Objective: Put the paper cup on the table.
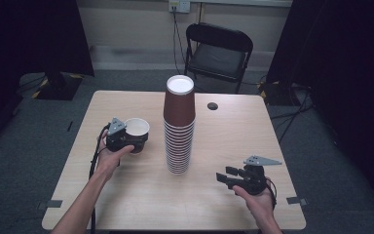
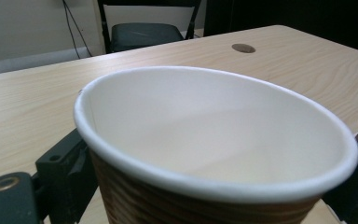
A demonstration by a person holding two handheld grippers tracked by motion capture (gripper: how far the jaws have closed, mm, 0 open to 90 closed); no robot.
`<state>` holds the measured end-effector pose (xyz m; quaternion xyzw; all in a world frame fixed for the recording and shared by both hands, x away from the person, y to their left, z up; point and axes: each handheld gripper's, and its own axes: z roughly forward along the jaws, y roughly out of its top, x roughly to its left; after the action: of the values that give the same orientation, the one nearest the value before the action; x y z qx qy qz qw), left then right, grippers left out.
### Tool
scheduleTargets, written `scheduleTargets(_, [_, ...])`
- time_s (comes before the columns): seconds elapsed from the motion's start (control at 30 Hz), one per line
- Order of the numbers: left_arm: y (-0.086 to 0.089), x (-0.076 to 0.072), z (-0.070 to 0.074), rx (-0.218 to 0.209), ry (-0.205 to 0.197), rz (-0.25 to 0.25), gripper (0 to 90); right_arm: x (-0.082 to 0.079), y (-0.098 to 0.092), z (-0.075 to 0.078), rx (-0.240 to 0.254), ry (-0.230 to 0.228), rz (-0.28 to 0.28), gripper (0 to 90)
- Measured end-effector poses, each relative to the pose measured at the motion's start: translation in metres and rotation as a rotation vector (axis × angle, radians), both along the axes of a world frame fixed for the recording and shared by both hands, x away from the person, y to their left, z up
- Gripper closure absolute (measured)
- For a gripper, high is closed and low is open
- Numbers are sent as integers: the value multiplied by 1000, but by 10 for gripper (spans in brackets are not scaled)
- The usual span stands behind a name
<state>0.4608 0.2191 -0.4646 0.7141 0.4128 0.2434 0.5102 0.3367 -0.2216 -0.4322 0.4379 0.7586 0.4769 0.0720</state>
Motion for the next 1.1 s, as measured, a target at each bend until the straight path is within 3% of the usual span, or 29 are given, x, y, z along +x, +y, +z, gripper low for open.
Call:
scheduleTargets(0.07, [3, -2, 0, 16, -3, -2, 78, -1, 0, 0, 0, -3, -1, 452])
scheduleTargets(0.2, [6, -6, -3, -10, 3, 6, 73, -1, 1, 0, -13, -7, -6, 448])
scheduleTargets(0.3, [7, -8, -4, 22, 15, 0, 81, -1, 3, 0, -13, -3, -5, 443])
scheduleTargets(0.4, [7, -8, -8, 29, 36, -5, 85, -3, 5, 0, -15, -6, 4, 441])
scheduleTargets(0.57, [7, -7, -8, 35, 36, -1, 88, -5, 6, 0, -23, -11, 3, 426])
scheduleTargets(0.63, [4, -9, -9, 70, 39, 0, 98, -6, 4, 0, -21, -11, -3, 419])
scheduleTargets(0.73, [6, -8, -11, 59, 66, -4, 105, -6, 2, 1, -18, -13, -12, 416])
scheduleTargets(0.93, [3, -7, -15, 119, 97, 4, 131, -5, 3, 0, -19, -15, -8, 413])
scheduleTargets(1.1, [3, -7, -17, 124, 113, 8, 142, -5, 4, 0, -19, -11, -7, 411])
